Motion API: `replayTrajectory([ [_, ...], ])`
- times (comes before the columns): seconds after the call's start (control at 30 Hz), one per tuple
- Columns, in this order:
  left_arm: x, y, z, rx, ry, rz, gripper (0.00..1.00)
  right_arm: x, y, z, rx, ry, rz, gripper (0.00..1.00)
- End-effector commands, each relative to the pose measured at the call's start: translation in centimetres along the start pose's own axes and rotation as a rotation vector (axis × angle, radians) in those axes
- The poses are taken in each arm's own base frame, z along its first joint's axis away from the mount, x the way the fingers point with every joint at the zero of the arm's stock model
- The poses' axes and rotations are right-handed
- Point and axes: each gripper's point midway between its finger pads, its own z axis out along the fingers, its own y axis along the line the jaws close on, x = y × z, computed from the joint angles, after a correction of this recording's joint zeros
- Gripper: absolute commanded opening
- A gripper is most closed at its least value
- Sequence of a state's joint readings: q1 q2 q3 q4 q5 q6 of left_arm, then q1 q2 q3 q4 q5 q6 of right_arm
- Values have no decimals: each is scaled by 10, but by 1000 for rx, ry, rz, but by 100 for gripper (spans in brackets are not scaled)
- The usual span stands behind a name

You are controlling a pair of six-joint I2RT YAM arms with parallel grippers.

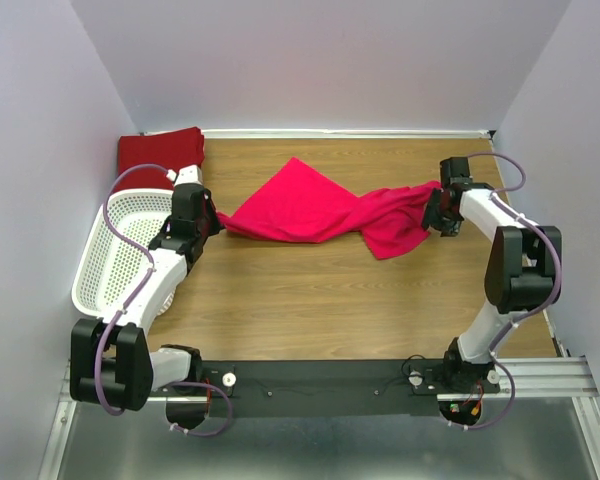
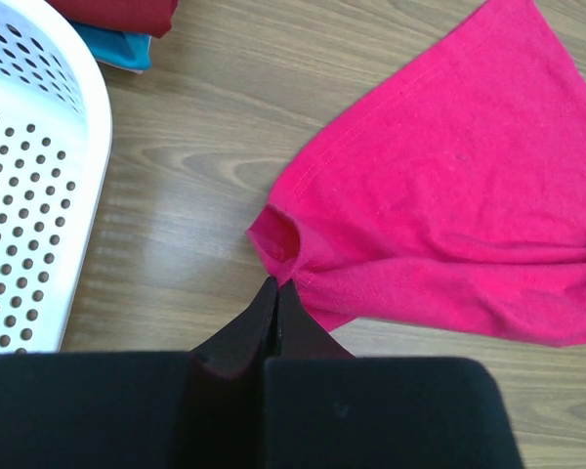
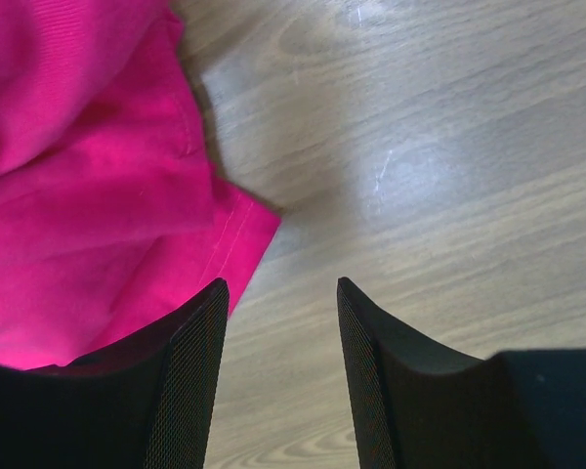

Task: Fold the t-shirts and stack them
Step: Flatten the tshirt out

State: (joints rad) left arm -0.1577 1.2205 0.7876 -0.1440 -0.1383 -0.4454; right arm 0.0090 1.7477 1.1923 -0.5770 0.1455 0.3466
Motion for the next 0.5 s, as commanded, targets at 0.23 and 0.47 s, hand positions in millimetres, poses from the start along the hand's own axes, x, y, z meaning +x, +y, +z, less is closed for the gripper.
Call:
replayTrajectory([
  [0.23,-6,-1,-4,14,-25,-4,0,1,3,29,28,45,-44,55],
  [0.47,-4,1,-3,8,-21,-3,0,1,8,39,56,49,-89,55],
])
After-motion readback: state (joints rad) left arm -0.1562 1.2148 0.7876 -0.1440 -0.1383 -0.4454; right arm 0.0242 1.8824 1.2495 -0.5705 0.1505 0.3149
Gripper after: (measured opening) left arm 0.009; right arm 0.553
